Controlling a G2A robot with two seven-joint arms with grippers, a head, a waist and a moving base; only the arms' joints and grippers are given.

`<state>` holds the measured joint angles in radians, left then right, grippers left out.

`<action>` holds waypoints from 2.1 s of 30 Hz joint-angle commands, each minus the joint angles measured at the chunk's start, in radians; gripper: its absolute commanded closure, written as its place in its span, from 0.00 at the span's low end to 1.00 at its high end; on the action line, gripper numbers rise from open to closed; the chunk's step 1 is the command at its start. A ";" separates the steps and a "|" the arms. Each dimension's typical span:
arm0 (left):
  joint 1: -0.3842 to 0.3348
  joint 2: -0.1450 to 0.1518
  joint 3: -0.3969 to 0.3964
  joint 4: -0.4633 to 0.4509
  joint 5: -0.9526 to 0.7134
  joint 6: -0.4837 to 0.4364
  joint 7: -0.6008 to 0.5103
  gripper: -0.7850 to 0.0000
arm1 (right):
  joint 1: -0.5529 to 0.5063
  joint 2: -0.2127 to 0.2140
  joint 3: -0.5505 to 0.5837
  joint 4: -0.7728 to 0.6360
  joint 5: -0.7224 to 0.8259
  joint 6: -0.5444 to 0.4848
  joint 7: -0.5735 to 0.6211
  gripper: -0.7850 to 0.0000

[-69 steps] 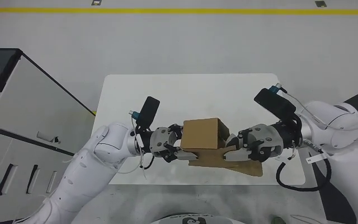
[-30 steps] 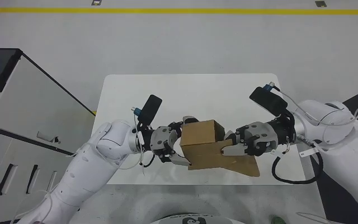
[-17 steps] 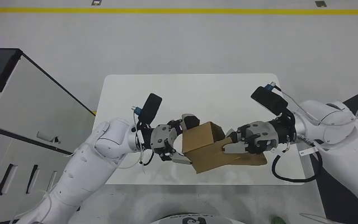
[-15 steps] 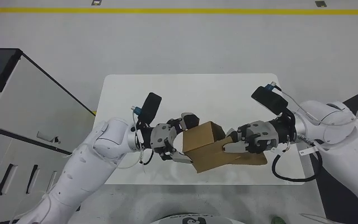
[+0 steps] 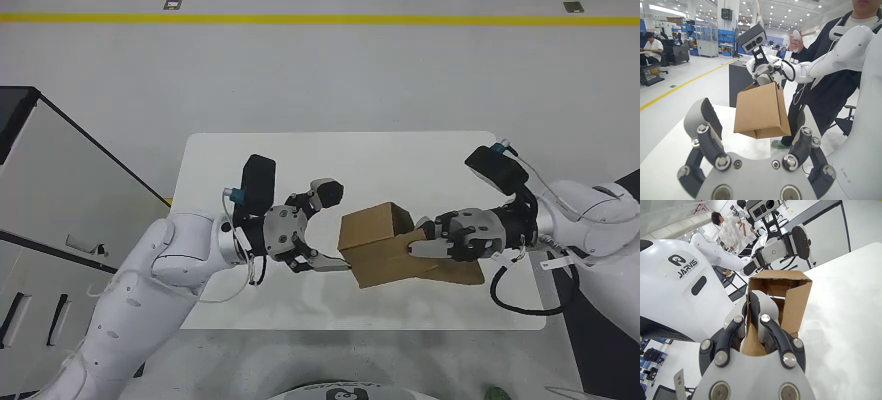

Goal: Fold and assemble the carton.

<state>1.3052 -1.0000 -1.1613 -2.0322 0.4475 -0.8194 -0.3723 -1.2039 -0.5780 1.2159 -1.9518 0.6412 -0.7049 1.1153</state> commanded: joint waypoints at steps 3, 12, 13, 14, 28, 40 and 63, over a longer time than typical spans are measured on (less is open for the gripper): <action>0.001 0.000 0.000 0.000 0.000 0.005 0.001 0.00 | 0.001 0.000 0.002 0.000 -0.010 0.004 -0.002 1.00; 0.023 0.012 -0.058 -0.053 -0.052 0.074 -0.077 0.00 | -0.007 0.000 0.077 -0.051 -0.240 -0.081 -0.082 1.00; 0.028 0.014 -0.063 -0.058 -0.066 0.076 -0.087 0.00 | -0.013 0.002 0.085 -0.057 -0.259 -0.097 -0.098 1.00; 0.033 0.016 -0.065 -0.060 -0.089 0.077 -0.102 0.00 | -0.017 0.003 0.094 -0.062 -0.284 -0.111 -0.111 1.00; 0.024 0.026 -0.095 -0.058 -0.198 0.149 -0.195 0.00 | -0.078 0.031 0.141 -0.080 -0.407 -0.225 -0.225 1.00; 0.054 0.014 -0.098 -0.054 0.008 0.116 -0.017 0.00 | -0.071 0.033 0.139 -0.056 -0.333 -0.178 -0.186 1.00; 0.060 -0.032 -0.043 -0.060 0.854 0.298 0.616 0.00 | -0.126 -0.003 0.121 -0.015 -0.344 -0.154 -0.387 1.00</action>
<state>1.3617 -1.0311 -1.2094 -2.0920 1.2136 -0.5581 0.2121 -1.3286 -0.5793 1.3378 -1.9684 0.2972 -0.8562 0.7332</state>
